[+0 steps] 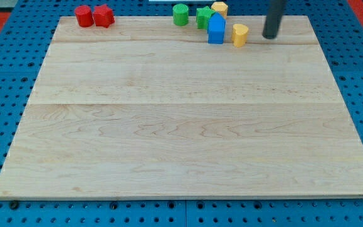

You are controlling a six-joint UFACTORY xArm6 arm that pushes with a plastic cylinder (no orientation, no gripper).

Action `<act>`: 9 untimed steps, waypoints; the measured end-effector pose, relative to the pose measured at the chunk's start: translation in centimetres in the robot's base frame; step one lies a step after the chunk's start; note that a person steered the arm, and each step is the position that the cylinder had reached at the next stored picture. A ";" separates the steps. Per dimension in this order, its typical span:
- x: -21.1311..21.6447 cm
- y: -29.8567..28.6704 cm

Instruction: Place your arm below the blue cube

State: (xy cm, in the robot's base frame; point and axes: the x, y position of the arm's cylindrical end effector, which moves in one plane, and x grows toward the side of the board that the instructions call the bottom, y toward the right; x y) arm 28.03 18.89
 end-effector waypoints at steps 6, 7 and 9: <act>1.8 -6.9; 1.8 -6.1; 2.6 -6.2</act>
State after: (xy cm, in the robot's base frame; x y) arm 30.61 12.72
